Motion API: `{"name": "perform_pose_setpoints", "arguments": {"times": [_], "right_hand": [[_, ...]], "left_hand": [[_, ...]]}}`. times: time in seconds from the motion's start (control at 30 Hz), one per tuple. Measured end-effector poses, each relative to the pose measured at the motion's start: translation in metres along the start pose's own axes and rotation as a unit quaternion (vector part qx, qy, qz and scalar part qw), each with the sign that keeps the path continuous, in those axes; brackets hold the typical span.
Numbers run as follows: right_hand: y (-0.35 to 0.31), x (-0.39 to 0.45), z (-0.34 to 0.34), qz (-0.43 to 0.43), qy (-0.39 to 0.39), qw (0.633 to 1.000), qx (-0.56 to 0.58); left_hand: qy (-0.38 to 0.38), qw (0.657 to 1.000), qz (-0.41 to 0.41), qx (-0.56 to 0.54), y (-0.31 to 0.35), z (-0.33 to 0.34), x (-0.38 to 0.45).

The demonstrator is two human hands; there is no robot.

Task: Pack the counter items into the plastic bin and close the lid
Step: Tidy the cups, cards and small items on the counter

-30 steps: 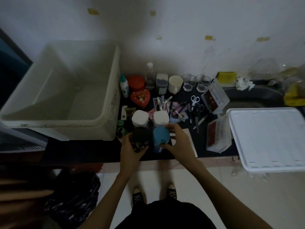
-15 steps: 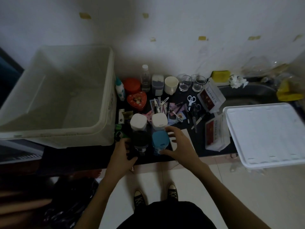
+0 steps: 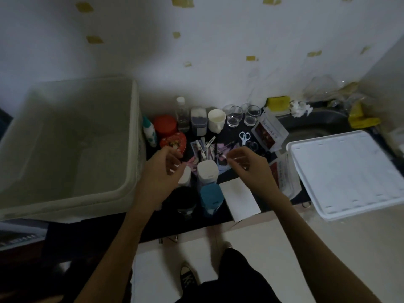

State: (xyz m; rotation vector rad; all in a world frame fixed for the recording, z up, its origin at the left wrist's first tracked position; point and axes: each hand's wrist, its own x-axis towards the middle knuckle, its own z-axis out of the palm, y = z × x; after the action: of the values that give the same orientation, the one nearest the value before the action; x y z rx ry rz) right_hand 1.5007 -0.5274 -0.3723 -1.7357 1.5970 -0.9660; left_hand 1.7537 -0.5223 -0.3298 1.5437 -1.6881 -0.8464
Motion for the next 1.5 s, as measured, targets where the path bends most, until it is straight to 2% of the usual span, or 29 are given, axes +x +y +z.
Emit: {"name": "perform_pose_setpoints", "arguments": {"times": [0.13, 0.3, 0.4, 0.47, 0.57, 0.67, 0.77, 0.87, 0.97, 1.13, 1.23, 1.37, 1.5], "right_hand": [[0.025, 0.038, -0.006, 0.048, -0.018, 0.998, -0.028], [0.082, 0.082, 0.007, 0.131, -0.095, 0.984, -0.073], [0.11, 0.096, 0.018, 0.141, -0.142, 0.977, -0.076], [0.117, 0.105, 0.025, 0.134, -0.166, 0.975, -0.063], [0.117, 0.127, 0.037, 0.132, -0.198, 0.971, -0.031], [0.11, 0.156, 0.046, 0.151, -0.17, 0.974, 0.015], [0.108, 0.185, 0.051, 0.207, -0.098, 0.97, 0.078], [0.123, 0.214, 0.065, 0.322, -0.065, 0.937, 0.118], [0.16, 0.24, 0.085, 0.392, -0.098, 0.902, 0.154], [0.165, 0.251, 0.095, 0.385, -0.113, 0.898, 0.181], [0.186, 0.251, 0.096, 0.354, -0.113, 0.919, 0.13], [0.15, 0.233, 0.067, 0.332, -0.1, 0.928, 0.138], [0.118, 0.209, 0.039, 0.256, -0.114, 0.946, 0.164]], "left_hand": [[-0.052, 0.997, 0.0, 0.053, 0.008, 0.02, 0.056], [-0.129, 0.979, -0.042, 0.154, -0.008, 0.057, 0.123], [-0.17, 0.963, -0.071, 0.196, -0.02, 0.07, 0.15], [-0.168, 0.958, -0.099, 0.21, -0.031, 0.067, 0.163], [-0.125, 0.952, -0.159, 0.23, -0.049, 0.053, 0.174], [-0.096, 0.952, -0.185, 0.226, -0.059, 0.043, 0.18], [-0.089, 0.956, -0.19, 0.204, -0.058, 0.046, 0.185], [-0.108, 0.955, -0.21, 0.179, -0.059, 0.057, 0.188], [-0.128, 0.957, -0.213, 0.151, -0.063, 0.07, 0.195], [-0.156, 0.96, -0.19, 0.131, -0.059, 0.084, 0.203], [-0.163, 0.964, -0.179, 0.109, -0.06, 0.088, 0.208], [-0.157, 0.97, -0.153, 0.1, -0.059, 0.092, 0.216], [-0.132, 0.983, -0.121, 0.031, -0.051, 0.095, 0.225]]}}
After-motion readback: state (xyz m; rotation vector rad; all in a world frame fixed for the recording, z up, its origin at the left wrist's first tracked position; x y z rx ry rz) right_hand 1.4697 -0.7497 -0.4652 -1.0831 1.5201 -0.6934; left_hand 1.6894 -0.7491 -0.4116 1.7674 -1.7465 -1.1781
